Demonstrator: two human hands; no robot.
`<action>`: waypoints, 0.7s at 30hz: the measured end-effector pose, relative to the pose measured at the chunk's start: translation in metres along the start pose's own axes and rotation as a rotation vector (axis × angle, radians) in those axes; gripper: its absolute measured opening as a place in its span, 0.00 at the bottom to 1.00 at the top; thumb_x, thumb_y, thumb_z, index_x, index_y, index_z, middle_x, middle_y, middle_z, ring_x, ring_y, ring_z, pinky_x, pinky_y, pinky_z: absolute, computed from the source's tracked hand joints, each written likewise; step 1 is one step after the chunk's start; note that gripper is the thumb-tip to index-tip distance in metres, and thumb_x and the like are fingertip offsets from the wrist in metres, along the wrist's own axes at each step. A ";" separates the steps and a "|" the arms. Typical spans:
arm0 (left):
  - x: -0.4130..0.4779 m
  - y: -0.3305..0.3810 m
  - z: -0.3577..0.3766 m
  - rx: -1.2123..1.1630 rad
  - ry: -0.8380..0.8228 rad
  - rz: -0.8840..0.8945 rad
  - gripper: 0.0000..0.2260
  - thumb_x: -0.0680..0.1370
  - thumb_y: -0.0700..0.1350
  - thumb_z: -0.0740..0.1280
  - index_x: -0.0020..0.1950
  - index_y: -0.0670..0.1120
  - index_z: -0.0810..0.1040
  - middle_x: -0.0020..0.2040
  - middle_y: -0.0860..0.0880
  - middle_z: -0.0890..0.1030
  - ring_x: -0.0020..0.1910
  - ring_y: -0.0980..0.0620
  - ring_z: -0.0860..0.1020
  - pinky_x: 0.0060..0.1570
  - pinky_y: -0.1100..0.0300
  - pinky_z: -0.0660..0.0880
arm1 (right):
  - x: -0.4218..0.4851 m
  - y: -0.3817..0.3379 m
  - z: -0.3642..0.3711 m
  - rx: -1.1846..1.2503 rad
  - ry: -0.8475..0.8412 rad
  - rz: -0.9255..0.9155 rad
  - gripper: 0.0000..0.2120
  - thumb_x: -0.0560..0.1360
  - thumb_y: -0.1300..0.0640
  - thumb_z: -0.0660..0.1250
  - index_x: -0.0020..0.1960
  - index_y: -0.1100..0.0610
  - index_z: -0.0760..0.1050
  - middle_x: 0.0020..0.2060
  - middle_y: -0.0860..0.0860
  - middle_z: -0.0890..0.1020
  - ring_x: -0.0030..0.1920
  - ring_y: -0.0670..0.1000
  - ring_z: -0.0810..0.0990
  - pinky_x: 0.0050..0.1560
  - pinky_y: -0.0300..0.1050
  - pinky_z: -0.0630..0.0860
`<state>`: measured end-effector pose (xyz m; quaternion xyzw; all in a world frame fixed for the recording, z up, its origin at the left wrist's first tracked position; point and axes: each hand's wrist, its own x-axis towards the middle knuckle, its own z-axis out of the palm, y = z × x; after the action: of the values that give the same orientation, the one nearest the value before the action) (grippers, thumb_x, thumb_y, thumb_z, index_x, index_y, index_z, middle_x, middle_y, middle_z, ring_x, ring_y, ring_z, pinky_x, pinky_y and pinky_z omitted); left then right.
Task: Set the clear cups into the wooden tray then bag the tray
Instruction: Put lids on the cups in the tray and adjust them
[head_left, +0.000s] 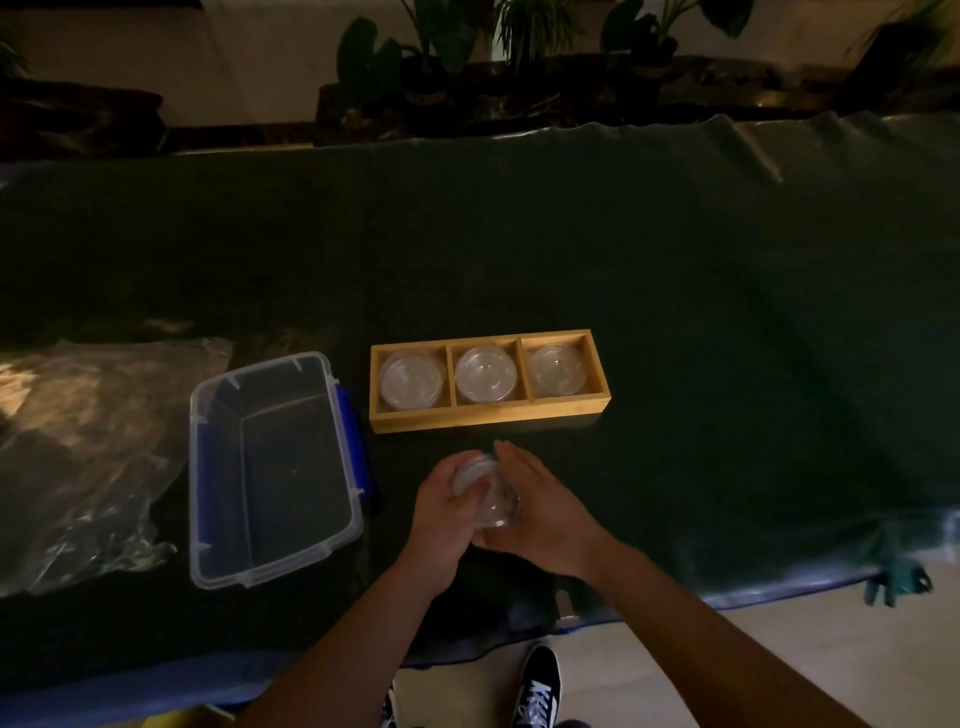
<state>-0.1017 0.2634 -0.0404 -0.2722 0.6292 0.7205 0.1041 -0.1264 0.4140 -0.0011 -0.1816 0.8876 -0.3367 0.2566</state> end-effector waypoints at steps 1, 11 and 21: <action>0.000 0.001 0.001 0.017 -0.008 0.018 0.13 0.79 0.43 0.69 0.59 0.59 0.78 0.60 0.49 0.80 0.56 0.51 0.82 0.53 0.51 0.83 | 0.002 -0.002 -0.003 0.086 -0.007 0.049 0.48 0.72 0.47 0.77 0.82 0.54 0.53 0.78 0.50 0.63 0.77 0.50 0.63 0.71 0.40 0.61; 0.011 -0.001 0.003 -0.069 -0.094 0.004 0.13 0.76 0.46 0.74 0.58 0.57 0.80 0.59 0.47 0.82 0.52 0.52 0.84 0.49 0.54 0.81 | 0.001 0.012 -0.012 0.875 0.184 0.419 0.17 0.74 0.64 0.75 0.61 0.56 0.77 0.56 0.56 0.83 0.53 0.55 0.85 0.51 0.51 0.85; 0.029 -0.003 -0.021 0.714 0.069 0.268 0.13 0.76 0.62 0.66 0.60 0.67 0.74 0.62 0.57 0.77 0.67 0.54 0.74 0.58 0.61 0.72 | 0.020 0.035 -0.059 1.071 0.345 0.415 0.18 0.71 0.66 0.75 0.58 0.55 0.78 0.58 0.57 0.82 0.54 0.59 0.85 0.48 0.53 0.84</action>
<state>-0.1188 0.2385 -0.0592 -0.1583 0.8737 0.4537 0.0757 -0.1819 0.4580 0.0059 0.2076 0.6402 -0.7046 0.2249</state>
